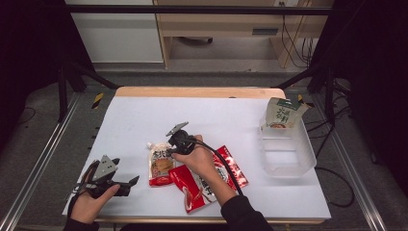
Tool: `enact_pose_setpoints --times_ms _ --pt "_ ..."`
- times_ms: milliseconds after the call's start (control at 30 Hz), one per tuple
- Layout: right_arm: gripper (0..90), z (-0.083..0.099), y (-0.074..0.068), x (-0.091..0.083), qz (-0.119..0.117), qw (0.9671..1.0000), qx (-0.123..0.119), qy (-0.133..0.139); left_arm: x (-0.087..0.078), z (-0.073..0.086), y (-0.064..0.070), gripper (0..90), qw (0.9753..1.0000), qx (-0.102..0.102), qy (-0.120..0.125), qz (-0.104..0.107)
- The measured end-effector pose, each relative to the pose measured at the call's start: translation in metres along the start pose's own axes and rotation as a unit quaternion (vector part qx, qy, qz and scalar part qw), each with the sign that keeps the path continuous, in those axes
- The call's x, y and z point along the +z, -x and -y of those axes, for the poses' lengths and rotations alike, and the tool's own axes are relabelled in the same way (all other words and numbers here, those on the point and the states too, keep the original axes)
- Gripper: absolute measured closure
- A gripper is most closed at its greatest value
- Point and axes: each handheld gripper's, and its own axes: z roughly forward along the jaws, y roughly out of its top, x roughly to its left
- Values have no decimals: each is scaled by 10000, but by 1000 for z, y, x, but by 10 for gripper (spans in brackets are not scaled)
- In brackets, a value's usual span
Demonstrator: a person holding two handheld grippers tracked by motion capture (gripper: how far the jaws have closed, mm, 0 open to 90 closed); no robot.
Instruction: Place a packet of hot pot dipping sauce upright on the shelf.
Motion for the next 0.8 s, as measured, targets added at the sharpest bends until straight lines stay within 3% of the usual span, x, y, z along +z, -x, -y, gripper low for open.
enact_pose_setpoints --times_ms 233,467,800 --pt "593 -1 1 14 -7 9999 81 -62 0 0 0 56 10000 2 8 6" --pt "649 0 0 17 -36 9999 114 -69 0 0 0 56 10000 17 1 21" --pt "818 1 -3 17 -42 9999 42 -142 0 -1 1 56 10000 26 -2 30"
